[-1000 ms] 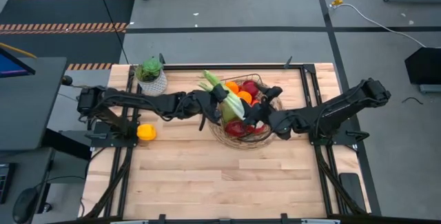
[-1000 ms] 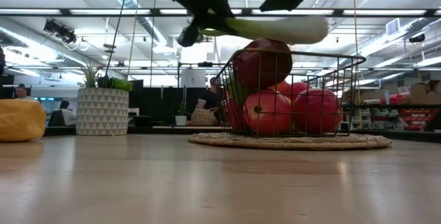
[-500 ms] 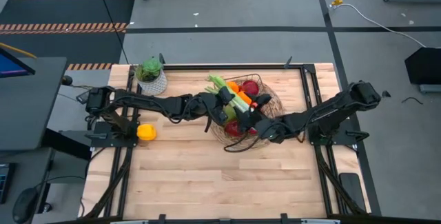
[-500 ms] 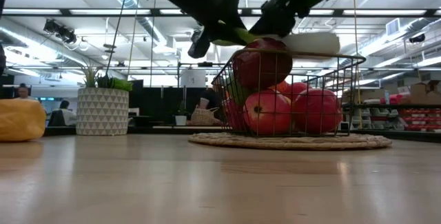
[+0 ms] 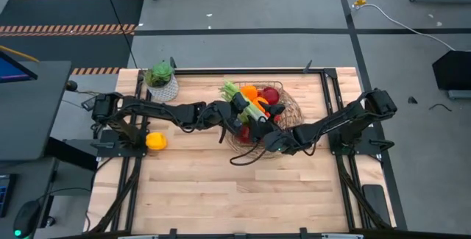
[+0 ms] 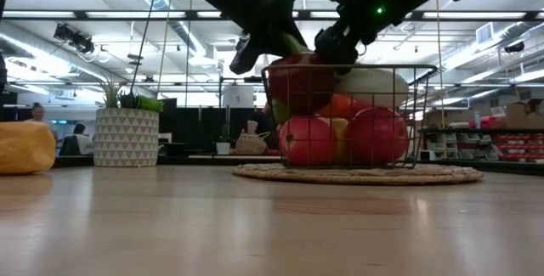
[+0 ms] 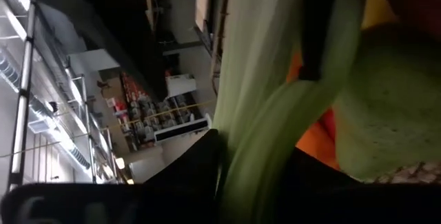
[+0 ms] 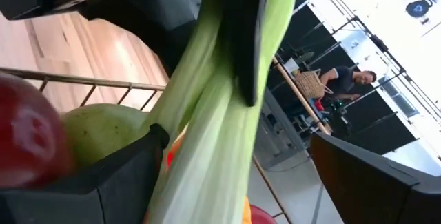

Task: Build produce basket
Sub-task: Put the green celery into the wire basket

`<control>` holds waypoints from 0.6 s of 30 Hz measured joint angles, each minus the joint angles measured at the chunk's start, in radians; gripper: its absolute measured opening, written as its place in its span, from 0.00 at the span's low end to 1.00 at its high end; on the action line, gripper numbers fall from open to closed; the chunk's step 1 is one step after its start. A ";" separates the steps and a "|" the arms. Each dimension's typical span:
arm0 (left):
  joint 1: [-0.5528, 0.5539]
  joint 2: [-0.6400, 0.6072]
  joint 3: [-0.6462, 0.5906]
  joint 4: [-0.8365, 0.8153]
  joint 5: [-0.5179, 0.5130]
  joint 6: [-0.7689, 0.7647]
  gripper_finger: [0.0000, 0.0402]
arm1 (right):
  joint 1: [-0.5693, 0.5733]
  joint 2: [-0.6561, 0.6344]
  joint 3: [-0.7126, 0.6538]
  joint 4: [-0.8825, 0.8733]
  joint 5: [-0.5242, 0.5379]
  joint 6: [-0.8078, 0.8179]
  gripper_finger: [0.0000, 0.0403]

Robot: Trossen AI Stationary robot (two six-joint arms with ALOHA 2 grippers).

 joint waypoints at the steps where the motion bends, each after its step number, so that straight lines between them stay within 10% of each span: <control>1: -0.001 0.000 0.000 0.007 0.000 -0.005 0.28 | 0.000 -0.001 0.000 0.000 0.000 0.000 0.93; 18: 0.014 -0.005 0.004 0.020 -0.084 -0.097 0.79 | -0.002 0.000 -0.002 -0.076 0.061 0.045 0.93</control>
